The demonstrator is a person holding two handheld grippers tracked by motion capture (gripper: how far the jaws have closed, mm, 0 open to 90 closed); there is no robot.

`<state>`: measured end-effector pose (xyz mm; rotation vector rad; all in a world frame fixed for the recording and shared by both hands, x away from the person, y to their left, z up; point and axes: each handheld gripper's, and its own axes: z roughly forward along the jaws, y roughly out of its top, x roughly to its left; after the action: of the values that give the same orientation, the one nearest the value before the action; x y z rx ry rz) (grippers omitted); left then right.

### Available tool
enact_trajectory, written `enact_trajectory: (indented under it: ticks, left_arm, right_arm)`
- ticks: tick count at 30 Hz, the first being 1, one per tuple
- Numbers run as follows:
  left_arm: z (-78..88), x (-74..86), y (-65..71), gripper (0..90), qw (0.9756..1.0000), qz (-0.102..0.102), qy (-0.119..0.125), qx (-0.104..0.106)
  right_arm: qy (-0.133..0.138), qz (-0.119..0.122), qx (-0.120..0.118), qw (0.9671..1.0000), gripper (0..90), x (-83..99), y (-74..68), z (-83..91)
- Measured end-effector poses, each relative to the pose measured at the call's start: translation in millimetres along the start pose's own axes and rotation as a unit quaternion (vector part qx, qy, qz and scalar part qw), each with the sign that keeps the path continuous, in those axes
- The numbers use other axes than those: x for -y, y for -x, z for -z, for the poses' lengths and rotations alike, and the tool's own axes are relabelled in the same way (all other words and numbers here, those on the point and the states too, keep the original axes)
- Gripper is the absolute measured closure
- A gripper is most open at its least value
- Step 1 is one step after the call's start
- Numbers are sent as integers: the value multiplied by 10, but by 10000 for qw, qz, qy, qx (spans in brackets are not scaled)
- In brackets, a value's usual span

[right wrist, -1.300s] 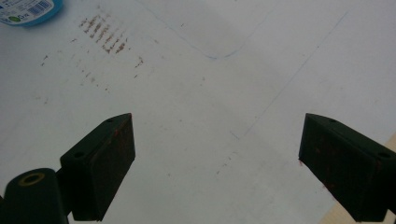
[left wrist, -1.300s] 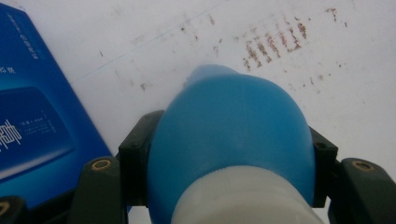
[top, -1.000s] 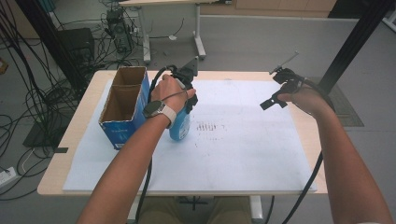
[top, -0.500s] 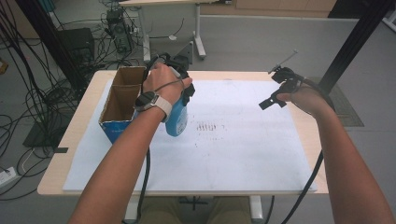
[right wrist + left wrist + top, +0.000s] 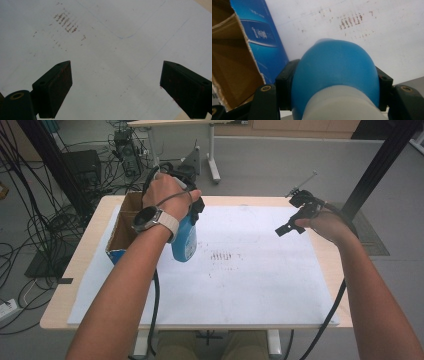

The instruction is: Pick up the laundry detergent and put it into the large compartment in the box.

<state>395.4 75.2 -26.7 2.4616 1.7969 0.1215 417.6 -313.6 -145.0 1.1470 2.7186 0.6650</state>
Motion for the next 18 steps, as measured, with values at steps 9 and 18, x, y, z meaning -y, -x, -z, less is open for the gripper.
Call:
enact_trajectory:
  ticks: [9,18]
  left_arm:
    - [303,85,71,374,9997,110,77,-201]
    - [494,120,-17,374,9992,332,136,-199]
  right_arm:
    - [43,72,-17,10000,108,-30,-27,-7]
    - [89,150,-48,9998,108,-70,-46,-17]
